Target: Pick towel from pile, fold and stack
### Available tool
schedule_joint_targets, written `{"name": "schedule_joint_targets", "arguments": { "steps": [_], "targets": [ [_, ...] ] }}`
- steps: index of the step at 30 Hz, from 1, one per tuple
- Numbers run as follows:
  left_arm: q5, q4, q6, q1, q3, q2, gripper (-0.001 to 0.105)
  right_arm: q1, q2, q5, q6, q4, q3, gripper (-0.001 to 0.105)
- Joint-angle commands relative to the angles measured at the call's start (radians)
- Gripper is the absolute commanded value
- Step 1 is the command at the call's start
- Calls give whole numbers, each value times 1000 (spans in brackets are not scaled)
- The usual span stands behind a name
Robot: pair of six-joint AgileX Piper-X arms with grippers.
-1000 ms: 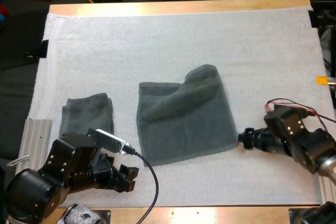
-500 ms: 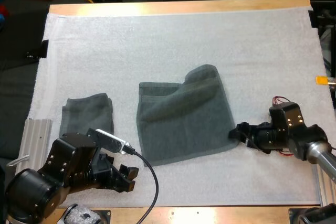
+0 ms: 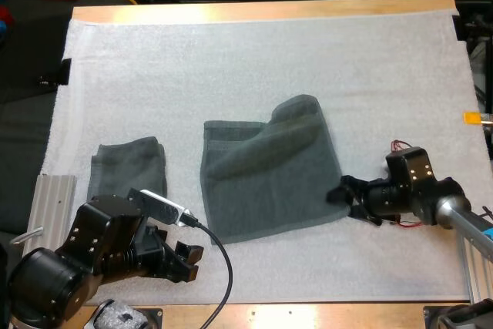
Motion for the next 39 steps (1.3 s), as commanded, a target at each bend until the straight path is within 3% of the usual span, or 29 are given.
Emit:
{"name": "schedule_joint_targets", "arguments": {
  "steps": [1, 7, 13, 16, 33, 39],
  "targets": [
    [7, -9, -13, -1, -1, -5, 66, -1, 2, 6, 1, -4, -1, 44],
    [7, -9, -9, -1, -1, -5, 66, -1, 2, 20, 1, -4, -1, 1],
    [2, -16, -5, -1, 22, -5, 66, -1, -1, 49, 1, 2, -1, 0],
    [3, -53, -17, -1, 68, -5, 66, -1, -1, 49, 1, 8, -1, 0],
    [23, -455, -333, 34, 431, -2, 66, -1, -1, 3, -2, 30, -1, 0],
    [204, -565, -342, 208, 558, 23, 66, -1, -1, -6, -2, 34, -1, 0]
  ]
}}
